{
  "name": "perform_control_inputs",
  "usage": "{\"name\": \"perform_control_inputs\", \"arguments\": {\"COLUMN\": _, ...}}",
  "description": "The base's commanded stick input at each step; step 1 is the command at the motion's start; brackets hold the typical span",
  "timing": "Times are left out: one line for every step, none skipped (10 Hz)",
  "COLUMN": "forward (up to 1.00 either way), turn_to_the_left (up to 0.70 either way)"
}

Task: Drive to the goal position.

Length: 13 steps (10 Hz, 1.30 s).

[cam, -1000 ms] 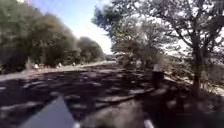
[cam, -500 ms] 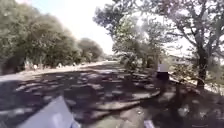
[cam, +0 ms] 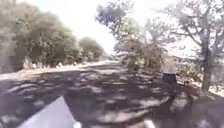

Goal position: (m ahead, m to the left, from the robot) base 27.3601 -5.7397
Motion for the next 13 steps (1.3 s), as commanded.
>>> {"name": "perform_control_inputs", "arguments": {"forward": 0.50, "turn_to_the_left": -0.21}}
{"name": "perform_control_inputs", "arguments": {"forward": 0.50, "turn_to_the_left": -0.50}}
{"name": "perform_control_inputs", "arguments": {"forward": 0.50, "turn_to_the_left": -0.50}}
{"name": "perform_control_inputs", "arguments": {"forward": 0.50, "turn_to_the_left": -0.50}}
{"name": "perform_control_inputs", "arguments": {"forward": 0.50, "turn_to_the_left": -0.50}}
{"name": "perform_control_inputs", "arguments": {"forward": 0.50, "turn_to_the_left": -0.50}}
{"name": "perform_control_inputs", "arguments": {"forward": 0.50, "turn_to_the_left": -0.50}}
{"name": "perform_control_inputs", "arguments": {"forward": 0.50, "turn_to_the_left": -0.50}}
{"name": "perform_control_inputs", "arguments": {"forward": 0.50, "turn_to_the_left": -0.43}}
{"name": "perform_control_inputs", "arguments": {"forward": 0.50, "turn_to_the_left": -0.23}}
{"name": "perform_control_inputs", "arguments": {"forward": 0.50, "turn_to_the_left": -0.03}}
{"name": "perform_control_inputs", "arguments": {"forward": 0.50, "turn_to_the_left": 0.00}}
{"name": "perform_control_inputs", "arguments": {"forward": 0.50, "turn_to_the_left": 0.00}}
